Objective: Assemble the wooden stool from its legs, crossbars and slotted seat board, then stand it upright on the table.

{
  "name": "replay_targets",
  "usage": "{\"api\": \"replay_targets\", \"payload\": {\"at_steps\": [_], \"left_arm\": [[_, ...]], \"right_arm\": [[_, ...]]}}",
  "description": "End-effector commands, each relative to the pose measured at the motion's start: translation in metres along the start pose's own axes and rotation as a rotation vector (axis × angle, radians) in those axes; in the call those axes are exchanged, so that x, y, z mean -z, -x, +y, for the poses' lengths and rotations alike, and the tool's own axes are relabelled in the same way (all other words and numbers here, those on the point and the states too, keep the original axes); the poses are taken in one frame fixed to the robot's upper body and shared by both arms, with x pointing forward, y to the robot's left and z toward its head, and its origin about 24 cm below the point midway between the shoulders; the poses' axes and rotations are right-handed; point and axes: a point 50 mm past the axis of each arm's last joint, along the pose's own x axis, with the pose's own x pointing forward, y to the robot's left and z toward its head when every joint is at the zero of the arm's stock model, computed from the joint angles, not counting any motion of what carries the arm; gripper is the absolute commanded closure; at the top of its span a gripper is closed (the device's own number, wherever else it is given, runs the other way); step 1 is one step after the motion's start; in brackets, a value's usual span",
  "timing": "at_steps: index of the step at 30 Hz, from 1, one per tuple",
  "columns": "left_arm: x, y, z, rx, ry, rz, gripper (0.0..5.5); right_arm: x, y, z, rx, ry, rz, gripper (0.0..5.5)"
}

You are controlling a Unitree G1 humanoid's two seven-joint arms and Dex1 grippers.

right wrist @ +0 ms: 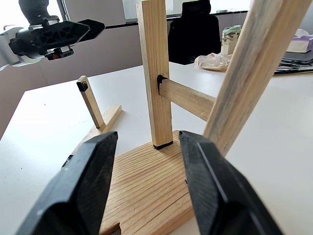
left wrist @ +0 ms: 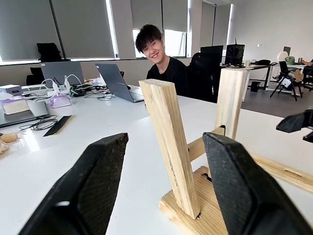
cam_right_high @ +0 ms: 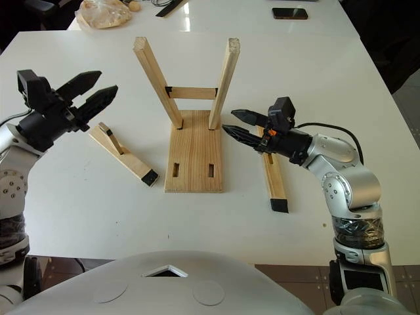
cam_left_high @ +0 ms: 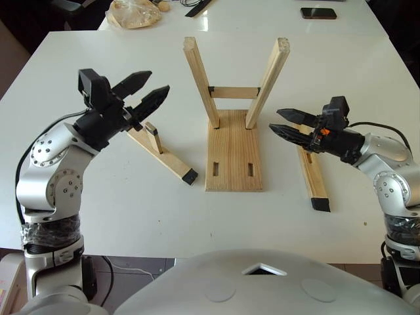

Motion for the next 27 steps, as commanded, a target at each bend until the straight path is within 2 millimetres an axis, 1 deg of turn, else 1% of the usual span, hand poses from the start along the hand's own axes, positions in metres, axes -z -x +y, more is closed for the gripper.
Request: {"api": "replay_targets", "payload": {"at_steps": [1,7,13,15,16,17,18,20,21,22,23,24,25,27], "left_arm": [[-0.008,-0.016,-0.004,0.011,0.007,-0.018,2.66],[-0.007,-0.030,-0.013,0.052,0.002,-0.016,2.66],[-0.014,-0.039,-0.016,0.065,-0.025,-0.035,2.66],[-0.012,-0.040,-0.015,0.063,-0.026,-0.030,2.66],[-0.006,-0.039,-0.015,0.066,-0.017,-0.008,2.66],[0.005,-0.035,-0.013,0.067,0.005,0.027,2.66],[0.022,-0.028,-0.012,0.064,0.030,0.088,2.66],[0.063,-0.007,-0.008,0.040,0.060,0.242,2.66],[0.077,0.003,-0.006,0.028,0.067,0.297,2.66],[0.087,0.011,-0.004,0.008,0.072,0.331,2.66],[0.091,0.014,-0.001,-0.006,0.078,0.333,2.66],[0.090,0.015,0.001,-0.015,0.082,0.316,2.66],[0.084,0.012,0.001,-0.014,0.086,0.283,2.66],[0.065,0.001,-0.001,0.017,0.082,0.193,2.66]], "right_arm": [[-0.001,-0.002,0.001,0.004,0.016,-0.003,3.21],[-0.001,-0.005,0.000,0.000,0.021,-0.008,3.21],[-0.003,-0.005,0.000,-0.001,0.026,-0.012,3.21],[-0.003,-0.005,0.000,0.001,0.026,-0.012,3.21],[-0.003,-0.005,0.000,0.001,0.025,-0.012,3.21],[-0.002,-0.005,0.000,0.002,0.024,-0.012,3.21],[-0.002,-0.005,0.001,0.002,0.022,-0.012,3.21],[0.000,-0.005,0.001,0.003,0.017,-0.011,3.21],[0.000,-0.005,0.001,0.003,0.015,-0.009,3.21],[0.001,-0.005,0.001,0.003,0.013,-0.007,3.21],[0.001,-0.005,0.001,0.003,0.013,-0.005,3.21],[0.001,-0.004,0.001,0.002,0.013,-0.004,3.21],[0.001,-0.004,0.001,0.002,0.013,-0.003,3.21],[0.001,-0.004,0.001,0.000,0.014,-0.002,3.21]]}}
